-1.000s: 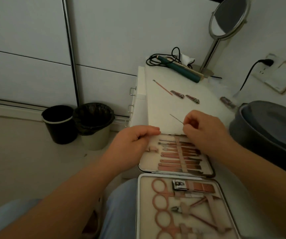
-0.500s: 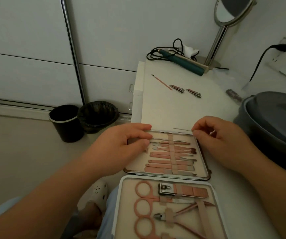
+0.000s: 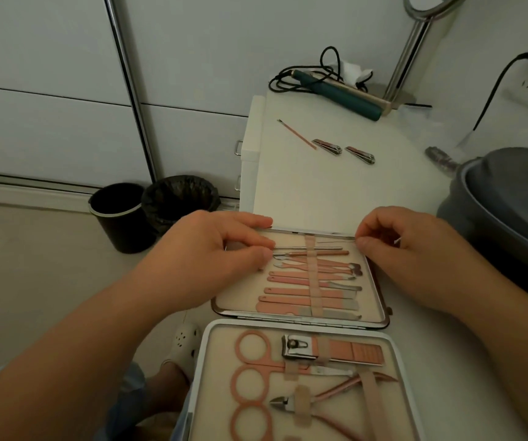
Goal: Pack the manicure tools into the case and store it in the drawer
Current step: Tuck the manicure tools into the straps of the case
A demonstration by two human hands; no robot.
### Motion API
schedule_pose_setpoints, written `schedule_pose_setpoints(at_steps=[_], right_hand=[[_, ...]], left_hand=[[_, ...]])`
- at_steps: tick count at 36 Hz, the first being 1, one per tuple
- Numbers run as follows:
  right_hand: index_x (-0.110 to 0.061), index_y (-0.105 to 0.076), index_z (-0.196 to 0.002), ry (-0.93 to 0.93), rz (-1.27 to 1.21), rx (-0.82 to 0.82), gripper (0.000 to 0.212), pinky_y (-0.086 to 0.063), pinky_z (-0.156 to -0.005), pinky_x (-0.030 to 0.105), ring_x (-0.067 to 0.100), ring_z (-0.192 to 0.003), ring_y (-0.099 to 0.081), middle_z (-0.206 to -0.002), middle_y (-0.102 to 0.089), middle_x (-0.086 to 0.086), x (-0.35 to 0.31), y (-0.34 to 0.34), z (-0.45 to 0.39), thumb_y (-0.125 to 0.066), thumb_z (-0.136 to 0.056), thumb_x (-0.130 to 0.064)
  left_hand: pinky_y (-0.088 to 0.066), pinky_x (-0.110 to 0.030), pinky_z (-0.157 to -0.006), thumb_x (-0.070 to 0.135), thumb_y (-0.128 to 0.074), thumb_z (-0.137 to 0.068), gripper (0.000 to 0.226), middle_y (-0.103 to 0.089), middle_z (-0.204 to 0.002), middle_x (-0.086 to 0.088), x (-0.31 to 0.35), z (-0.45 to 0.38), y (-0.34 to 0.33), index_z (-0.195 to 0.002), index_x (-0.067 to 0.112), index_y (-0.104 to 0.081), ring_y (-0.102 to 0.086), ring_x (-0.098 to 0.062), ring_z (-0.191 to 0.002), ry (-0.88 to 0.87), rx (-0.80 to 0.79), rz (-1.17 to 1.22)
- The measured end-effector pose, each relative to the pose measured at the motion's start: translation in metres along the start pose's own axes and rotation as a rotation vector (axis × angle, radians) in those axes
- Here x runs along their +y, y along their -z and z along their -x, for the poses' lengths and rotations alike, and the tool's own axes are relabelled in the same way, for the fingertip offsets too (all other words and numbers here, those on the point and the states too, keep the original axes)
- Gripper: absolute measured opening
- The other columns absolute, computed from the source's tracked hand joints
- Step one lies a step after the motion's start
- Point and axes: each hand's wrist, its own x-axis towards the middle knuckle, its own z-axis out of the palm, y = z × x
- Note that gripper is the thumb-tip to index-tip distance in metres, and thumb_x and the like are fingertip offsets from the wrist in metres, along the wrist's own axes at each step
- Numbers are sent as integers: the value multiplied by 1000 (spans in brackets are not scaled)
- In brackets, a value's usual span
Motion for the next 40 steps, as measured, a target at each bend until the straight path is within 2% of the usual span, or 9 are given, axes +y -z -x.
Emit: schedule_pose_setpoints(at_steps=[2, 4, 7, 22, 27, 29, 31, 34, 40], right_hand=[[-30, -56, -77, -6, 2, -6, 11, -35, -54, 13, 1, -72, -54, -79, -58, -17, -1, 0, 0, -53, -88, -28], [-29, -56, -78, -18, -2, -14, 11, -35, -53, 12, 1, -71, -54, -78, -58, -16, -2, 0, 1, -53, -88, -28], [-29, -56, -79, -31, -5, -31, 10, -37, -54, 12, 3, -72, -56, -79, -59, -16, -3, 1, 2, -53, -88, -29], [-32, -55, -78, 18, 71, -36, 10, -32, -52, 10, 0, -70, -51, -79, -54, -16, -7, 1, 3, -53, -88, -30], [-34, -51, -76, 37, 114, -63, 14, -31, -52, 11, -1, -68, -48, -78, -52, -16, -10, 3, 5, -51, -89, -30], [-35, -49, -76, 44, 142, -77, 15, -32, -53, 12, 0, -69, -48, -79, -51, -16, -12, 4, 5, -49, -90, -30], [-37, -48, -77, 72, 180, -87, 15, -35, -58, 13, 1, -73, -48, -81, -51, -16, -14, 5, 5, -47, -90, -31], [-37, -48, -81, 118, 245, -116, 12, -40, -69, 17, 2, -79, -48, -86, -49, -16, -18, 7, 4, -44, -92, -32], [-34, -51, -93, 182, 339, -153, 10, -31, -62, 7, -4, -75, -40, -89, -45, -17, -21, 7, 1, -41, -93, -34]], left_hand=[[-31, 8, -71, 33, -67, -71, 10, -58, -93, 38, 3, -6, 1, -70, 43, -70, -47, 23, -94, 24, 4, -35], [-37, 1, -68, 32, -69, -71, 12, -58, -91, 34, 5, -12, 2, -67, 43, -69, -50, 19, -91, 55, -17, -74], [-36, -7, -70, 34, -68, -72, 12, -58, -92, 31, 6, -16, 2, -65, 44, -67, -52, 14, -87, 61, -37, -114], [-34, -9, -72, 38, -64, -73, 10, -55, -88, 32, 6, -14, 0, -65, 45, -64, -51, 11, -88, 62, -23, -139], [-39, -10, -72, 41, -59, -75, 8, -61, -93, 27, 11, -10, 4, -78, 44, -66, -55, 8, -89, 85, -58, -89], [-42, -14, -78, 40, -57, -78, 11, -59, -98, 27, 15, -10, 4, -86, 44, -64, -54, 6, -93, 80, -38, -112], [-36, -11, -81, 42, -54, -80, 20, -54, -104, 27, 21, -8, 0, -97, 42, -64, -47, 8, -96, 28, -19, -191], [-20, -2, -77, 49, -48, -81, 36, -54, -118, 21, 31, -4, -10, -113, 36, -59, -36, 9, -103, -105, -82, -335], [-32, -25, -96, 55, -40, -86, 47, -48, -130, 9, 30, 1, -19, -125, 31, -52, -43, -7, -114, -173, -81, -457]])
